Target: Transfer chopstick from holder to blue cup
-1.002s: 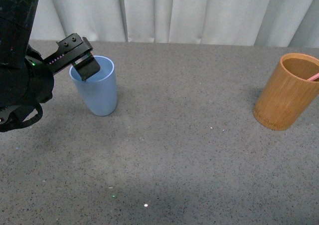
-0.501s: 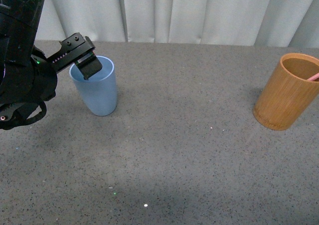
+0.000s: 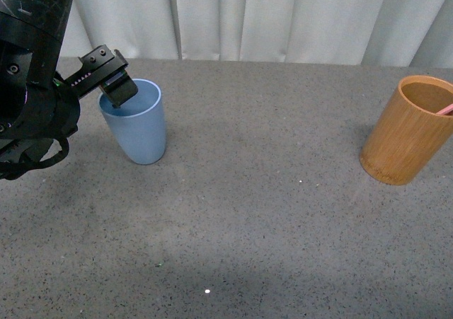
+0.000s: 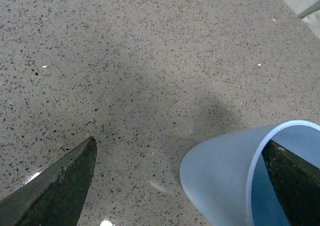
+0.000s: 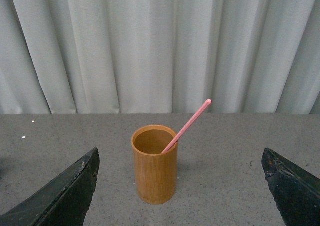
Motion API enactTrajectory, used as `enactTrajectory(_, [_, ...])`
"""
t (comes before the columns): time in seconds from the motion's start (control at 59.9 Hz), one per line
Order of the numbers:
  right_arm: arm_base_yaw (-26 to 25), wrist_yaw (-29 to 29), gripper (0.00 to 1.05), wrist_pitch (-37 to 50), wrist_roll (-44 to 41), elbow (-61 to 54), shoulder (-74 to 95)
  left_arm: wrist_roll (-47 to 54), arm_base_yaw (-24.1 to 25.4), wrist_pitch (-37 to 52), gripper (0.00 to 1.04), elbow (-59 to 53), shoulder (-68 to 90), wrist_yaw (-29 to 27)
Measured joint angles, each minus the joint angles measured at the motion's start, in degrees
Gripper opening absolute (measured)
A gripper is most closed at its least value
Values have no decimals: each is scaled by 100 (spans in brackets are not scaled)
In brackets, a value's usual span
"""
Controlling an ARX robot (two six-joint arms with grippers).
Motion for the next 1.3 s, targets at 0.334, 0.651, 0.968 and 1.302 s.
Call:
enactTrajectory(0.334, [0, 0, 95, 0, -2, 0, 0, 26, -46, -9, 86, 74, 179, -81])
enactTrajectory(0.651, [0, 0, 95, 0, 0, 0, 0, 31, -199, 286, 31, 70, 210, 92])
enactTrajectory(0.968, [0, 0, 95, 0, 0, 0, 0, 50, -282, 535, 4, -225, -173, 496])
enactTrajectory(1.302, [0, 0, 95, 0, 0, 0, 0, 267, -306, 503, 4, -254, -498, 796])
